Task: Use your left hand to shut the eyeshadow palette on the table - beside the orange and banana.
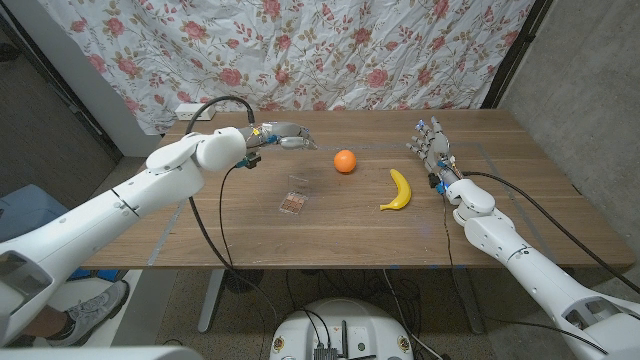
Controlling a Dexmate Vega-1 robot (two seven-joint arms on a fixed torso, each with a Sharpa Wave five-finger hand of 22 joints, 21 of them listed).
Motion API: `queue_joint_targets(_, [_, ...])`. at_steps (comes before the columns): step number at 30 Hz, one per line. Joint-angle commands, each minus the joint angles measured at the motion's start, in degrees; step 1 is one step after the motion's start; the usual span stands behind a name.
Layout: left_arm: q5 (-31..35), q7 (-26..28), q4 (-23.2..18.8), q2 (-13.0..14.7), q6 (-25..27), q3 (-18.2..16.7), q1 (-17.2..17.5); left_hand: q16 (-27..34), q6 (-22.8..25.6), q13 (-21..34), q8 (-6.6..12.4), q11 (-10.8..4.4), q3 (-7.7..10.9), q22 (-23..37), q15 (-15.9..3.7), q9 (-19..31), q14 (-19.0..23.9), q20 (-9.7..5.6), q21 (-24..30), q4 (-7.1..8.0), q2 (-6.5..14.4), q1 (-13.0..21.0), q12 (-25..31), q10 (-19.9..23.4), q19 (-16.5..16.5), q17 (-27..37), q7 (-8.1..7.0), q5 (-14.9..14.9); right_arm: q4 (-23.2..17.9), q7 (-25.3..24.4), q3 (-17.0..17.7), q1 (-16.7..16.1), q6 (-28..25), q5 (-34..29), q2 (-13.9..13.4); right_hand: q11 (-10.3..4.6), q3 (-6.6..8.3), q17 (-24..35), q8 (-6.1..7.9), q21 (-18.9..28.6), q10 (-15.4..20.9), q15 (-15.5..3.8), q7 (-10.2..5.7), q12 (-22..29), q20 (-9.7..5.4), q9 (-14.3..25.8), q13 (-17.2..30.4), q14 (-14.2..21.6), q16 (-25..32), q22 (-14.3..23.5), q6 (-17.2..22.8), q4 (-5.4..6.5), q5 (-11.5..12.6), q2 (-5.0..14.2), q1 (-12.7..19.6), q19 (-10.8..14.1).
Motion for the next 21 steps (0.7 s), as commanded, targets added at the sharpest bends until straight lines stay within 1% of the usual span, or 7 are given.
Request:
queue_joint_targets(1, [3.91, -6.52, -0.93, -1.45, 5.34, 3.09, -3.46, 0.35, 0.69, 0.2, -0.07, 0.37, 0.1, 0.17, 0.25, 0.36, 0.64, 0.43, 0.46, 0.97, 4.33, -1.06, 0.54, 1.1, 0.12, 0.14, 0.05, 0.05, 0.09, 0.03, -0.01, 0.05, 0.03, -0.01, 0.01, -0.48, -0.19, 0.11, 0.34, 0.37, -0.01, -7.71, -0.46, 0.28, 0.09, 0.31, 0.25, -0.29, 0.17, 0.2, 0.19, 0.24, 0.18, 6.11, 0.01, 0.48])
queue_joint_targets(4, [5.08, -8.45, -1.02, -1.87, 6.78, 4.04, -4.62, 0.42, 0.96, 0.24, -0.03, 0.52, -0.02, 0.18, 0.53, 0.4, 0.82, 0.61, 0.54, 1.6, 4.26, -1.61, 0.59, 1.55, 0.33, 0.17, 0.28, 0.06, 0.09, 0.03, 0.0, 0.06, 0.03, 0.0, 0.0, -0.48, -0.19, 0.11, 0.34, 0.39, 0.01, -7.65, -0.44, 0.29, 0.07, 0.31, 0.25, -0.26, 0.19, 0.2, 0.18, 0.24, 0.18, 6.11, 0.02, 0.52])
queue_joint_targets(7, [5.64, -10.7, -0.87, -2.43, 8.03, 4.84, -5.96, 0.52, 1.29, 0.28, -0.01, 1.77, -0.09, 0.19, 0.86, 0.43, 1.26, 0.92, 0.66, 2.41, 4.2, -2.22, 0.65, 2.2, 0.69, 0.17, 0.45, 0.11, 0.08, 0.03, 0.0, 0.05, 0.02, 0.0, -0.01, -0.48, -0.2, 0.11, 0.32, 0.38, 0.01, -7.68, -0.45, 0.29, 0.06, 0.31, 0.25, -0.29, 0.17, 0.2, 0.14, 0.24, 0.18, 6.11, 0.01, 0.51])
queue_joint_targets(9, [6.39, -12.67, -0.55, -2.76, 8.5, 5.76, -7.32, 0.52, 1.46, 0.3, 0.02, 1.87, -0.11, 0.19, 0.87, 0.43, 1.34, 0.97, 0.67, 2.66, 4.19, -2.38, 0.7, 2.47, 0.76, 0.17, 0.59, 0.13, 0.08, 0.03, 0.0, 0.05, 0.03, 0.0, -0.01, -0.48, -0.21, 0.11, 0.33, 0.38, 0.0, -7.73, -0.43, 0.28, 0.08, 0.31, 0.25, -0.3, 0.17, 0.2, 0.16, 0.24, 0.18, 6.11, 0.01, 0.5])
queue_joint_targets(12, [7.1, -13.44, -0.3, -3.09, 8.54, 6.33, -8.2, 0.61, 2.43, 0.34, 0.28, 1.98, -0.18, 0.2, 0.89, 0.47, 1.76, 1.14, 0.66, 3.49, 4.17, -2.84, 0.72, 2.96, 0.82, 0.17, 0.85, 0.17, 0.07, 0.03, 0.0, 0.05, 0.03, 0.0, -0.01, -0.48, -0.21, 0.11, 0.33, 0.38, -0.01, -7.73, -0.43, 0.28, 0.06, 0.31, 0.25, -0.27, 0.18, 0.2, 0.18, 0.24, 0.18, 6.11, 0.01, 0.52])
queue_joint_targets(15, [7.21, -13.67, -0.2, -3.24, 8.45, 6.48, -8.43, 0.78, 3.54, 0.4, 0.55, 2.35, -0.19, 0.19, 1.22, 0.52, 2.58, 1.19, 0.64, 4.25, 4.09, -3.12, 0.97, 4.02, 0.88, 0.14, 0.84, 0.22, 0.05, 0.02, 0.0, 0.03, 0.03, 0.0, -0.01, -0.47, -0.21, 0.1, 0.33, 0.38, -0.03, -7.68, -0.43, 0.27, 0.06, 0.31, 0.25, -0.24, 0.19, 0.21, 0.17, 0.24, 0.18, 6.11, 0.01, 0.51])
queue_joint_targets(21, [7.41, -13.83, -0.2, -3.11, 8.4, 6.64, -8.13, 1.14, 4.91, 0.56, 0.81, 2.15, -0.25, 0.17, 1.0, 0.62, 4.38, 1.33, 0.55, 5.41, 3.84, -3.38, 1.43, 5.93, 0.81, 0.1, 0.74, 0.27, 0.02, 0.0, 0.0, 0.0, 0.03, -0.01, -0.02, -0.46, -0.22, 0.1, 0.3, 0.38, -0.03, -7.7, -0.56, 0.27, 0.07, 0.31, 0.25, -0.3, 0.17, 0.2, 0.09, 0.24, 0.18, 6.1, 0.02, 0.51])
